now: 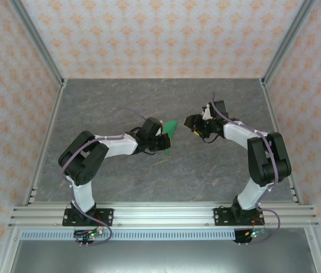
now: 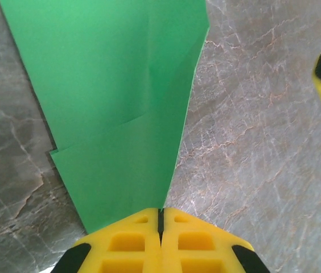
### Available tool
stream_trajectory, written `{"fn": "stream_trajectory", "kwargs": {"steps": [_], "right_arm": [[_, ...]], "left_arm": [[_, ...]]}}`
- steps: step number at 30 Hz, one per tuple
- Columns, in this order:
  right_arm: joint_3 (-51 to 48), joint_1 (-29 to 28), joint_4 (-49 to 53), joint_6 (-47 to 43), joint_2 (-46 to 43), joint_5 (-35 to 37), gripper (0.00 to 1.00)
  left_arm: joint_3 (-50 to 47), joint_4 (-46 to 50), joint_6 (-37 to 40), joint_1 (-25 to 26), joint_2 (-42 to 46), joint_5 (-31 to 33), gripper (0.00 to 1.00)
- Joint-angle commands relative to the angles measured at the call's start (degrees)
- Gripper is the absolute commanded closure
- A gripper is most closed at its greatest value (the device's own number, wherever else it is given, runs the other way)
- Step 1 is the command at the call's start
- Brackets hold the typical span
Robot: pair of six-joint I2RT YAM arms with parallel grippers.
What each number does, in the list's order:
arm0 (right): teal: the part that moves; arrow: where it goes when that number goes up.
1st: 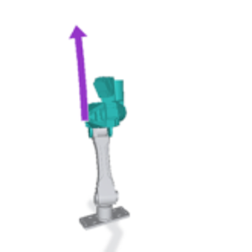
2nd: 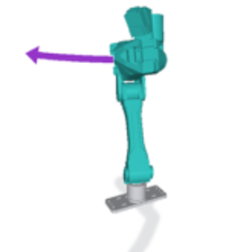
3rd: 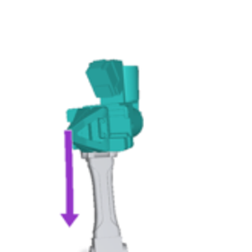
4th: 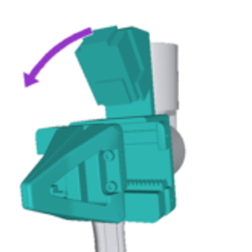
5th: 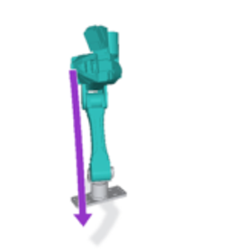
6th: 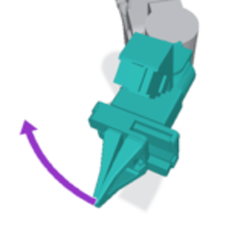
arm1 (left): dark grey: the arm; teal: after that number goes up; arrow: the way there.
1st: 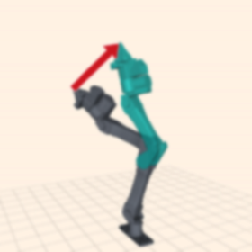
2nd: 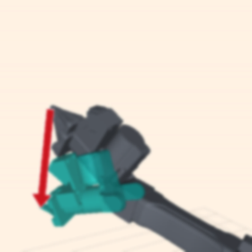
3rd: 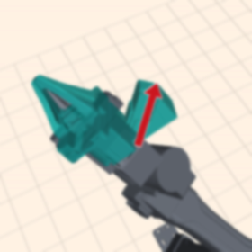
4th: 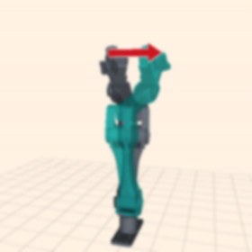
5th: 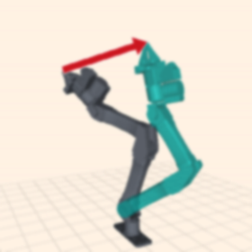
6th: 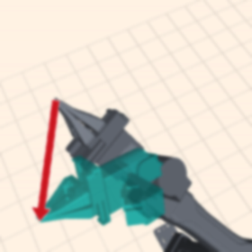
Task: Fold a paper plane with a square sheet of paper (fold left side to right side)
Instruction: Fold the wing for the fifth time at the center of the table.
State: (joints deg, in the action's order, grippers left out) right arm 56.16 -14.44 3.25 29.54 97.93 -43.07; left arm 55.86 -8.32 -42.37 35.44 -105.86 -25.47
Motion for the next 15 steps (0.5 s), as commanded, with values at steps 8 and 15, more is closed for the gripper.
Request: {"fn": "stream_trajectory", "kwargs": {"steps": [8,15], "right_arm": [[-2.1,-5.4,-12.8,4.1,5.8,-3.6,0.47],[-1.0,-6.3,-14.2,5.3,7.8,-3.3,0.47]], "left_arm": [[-7.6,-23.1,-13.0,-3.3,0.1,-7.9,1.0],[-10.0,-29.0,-17.1,-4.2,-1.0,-8.8,1.0]]}}
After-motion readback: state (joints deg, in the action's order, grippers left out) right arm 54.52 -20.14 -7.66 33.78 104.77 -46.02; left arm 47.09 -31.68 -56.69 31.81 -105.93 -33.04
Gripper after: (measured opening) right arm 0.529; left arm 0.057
